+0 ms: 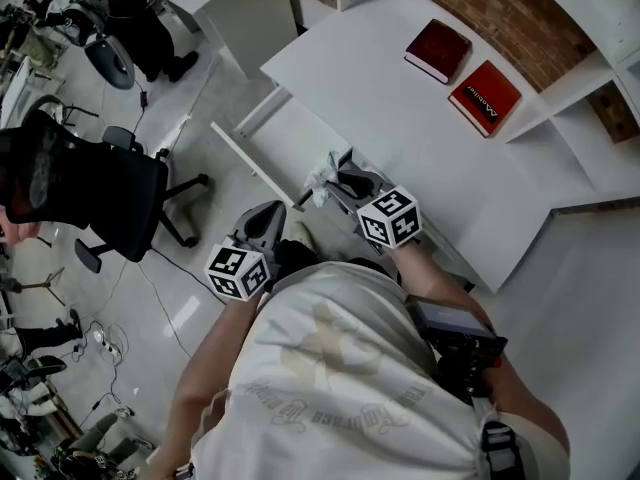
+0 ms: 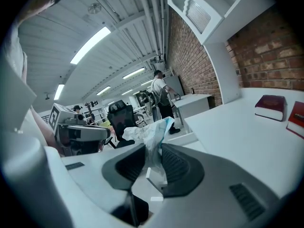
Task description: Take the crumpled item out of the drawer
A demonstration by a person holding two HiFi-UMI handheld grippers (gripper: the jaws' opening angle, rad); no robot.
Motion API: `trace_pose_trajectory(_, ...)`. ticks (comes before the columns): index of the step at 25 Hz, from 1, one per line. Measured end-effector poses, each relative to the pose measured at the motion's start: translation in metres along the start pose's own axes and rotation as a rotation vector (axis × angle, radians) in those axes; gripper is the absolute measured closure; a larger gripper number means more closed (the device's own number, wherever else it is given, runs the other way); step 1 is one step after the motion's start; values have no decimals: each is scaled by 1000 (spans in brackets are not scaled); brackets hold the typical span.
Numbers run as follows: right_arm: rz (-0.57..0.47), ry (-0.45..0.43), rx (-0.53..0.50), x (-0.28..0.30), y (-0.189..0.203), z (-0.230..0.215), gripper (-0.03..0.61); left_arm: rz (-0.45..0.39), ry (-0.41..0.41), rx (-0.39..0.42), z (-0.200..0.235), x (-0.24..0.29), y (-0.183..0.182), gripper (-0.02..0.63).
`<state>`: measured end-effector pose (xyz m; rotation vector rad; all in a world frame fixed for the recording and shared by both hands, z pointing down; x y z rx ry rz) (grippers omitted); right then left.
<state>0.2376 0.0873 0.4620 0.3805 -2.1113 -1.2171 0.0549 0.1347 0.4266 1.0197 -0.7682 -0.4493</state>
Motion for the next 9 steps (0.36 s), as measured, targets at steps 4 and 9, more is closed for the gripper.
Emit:
trace_pose_trajectory(4, -12, 8, 2, 2, 3, 2, 459, 13, 11, 21, 2, -2, 1, 594)
trace_pose_trajectory(9, -14, 14, 17, 7, 16, 7, 459, 22, -1, 17, 8, -14, 14, 594)
Point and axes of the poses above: the fingertips, and each gripper's own axes: x forward along the fingers, z to its left, y out of its underside, the point moved 6 cm from there along -x, backward along the fingers, and after that the axes turned 1 degree about y, right-handed, at the moved point
